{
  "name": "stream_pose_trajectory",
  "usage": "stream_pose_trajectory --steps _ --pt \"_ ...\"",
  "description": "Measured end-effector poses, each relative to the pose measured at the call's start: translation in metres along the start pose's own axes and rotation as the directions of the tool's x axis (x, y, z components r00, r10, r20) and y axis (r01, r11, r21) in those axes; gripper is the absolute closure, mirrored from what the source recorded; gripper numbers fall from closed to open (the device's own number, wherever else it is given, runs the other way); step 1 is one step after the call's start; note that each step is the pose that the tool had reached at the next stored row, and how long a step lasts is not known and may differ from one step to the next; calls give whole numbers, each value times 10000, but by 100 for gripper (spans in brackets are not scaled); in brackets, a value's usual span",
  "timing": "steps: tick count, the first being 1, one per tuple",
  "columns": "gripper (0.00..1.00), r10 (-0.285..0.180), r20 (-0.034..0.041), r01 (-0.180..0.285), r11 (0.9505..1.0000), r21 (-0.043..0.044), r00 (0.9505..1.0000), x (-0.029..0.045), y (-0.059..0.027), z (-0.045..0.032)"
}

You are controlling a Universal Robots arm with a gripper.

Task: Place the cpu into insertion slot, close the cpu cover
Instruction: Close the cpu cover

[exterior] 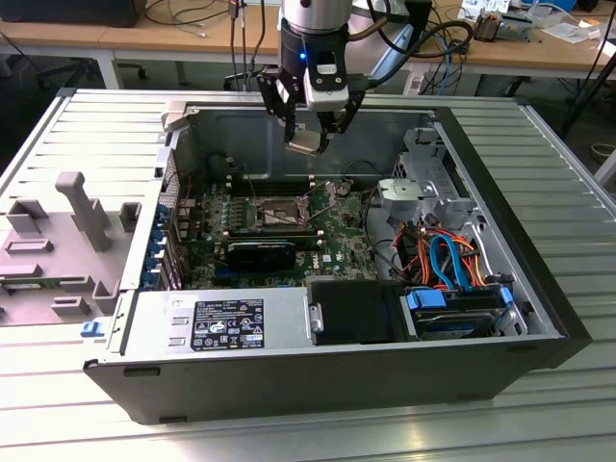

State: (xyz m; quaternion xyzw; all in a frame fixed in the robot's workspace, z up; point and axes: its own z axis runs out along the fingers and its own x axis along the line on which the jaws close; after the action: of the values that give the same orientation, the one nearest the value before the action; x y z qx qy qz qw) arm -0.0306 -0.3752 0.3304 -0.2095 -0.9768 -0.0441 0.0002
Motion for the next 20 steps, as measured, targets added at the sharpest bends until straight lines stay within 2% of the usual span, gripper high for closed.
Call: stream_pose_trajectory --steps 20 --pt "45 135 12 -135 9999 -3 9999 0 0 0"
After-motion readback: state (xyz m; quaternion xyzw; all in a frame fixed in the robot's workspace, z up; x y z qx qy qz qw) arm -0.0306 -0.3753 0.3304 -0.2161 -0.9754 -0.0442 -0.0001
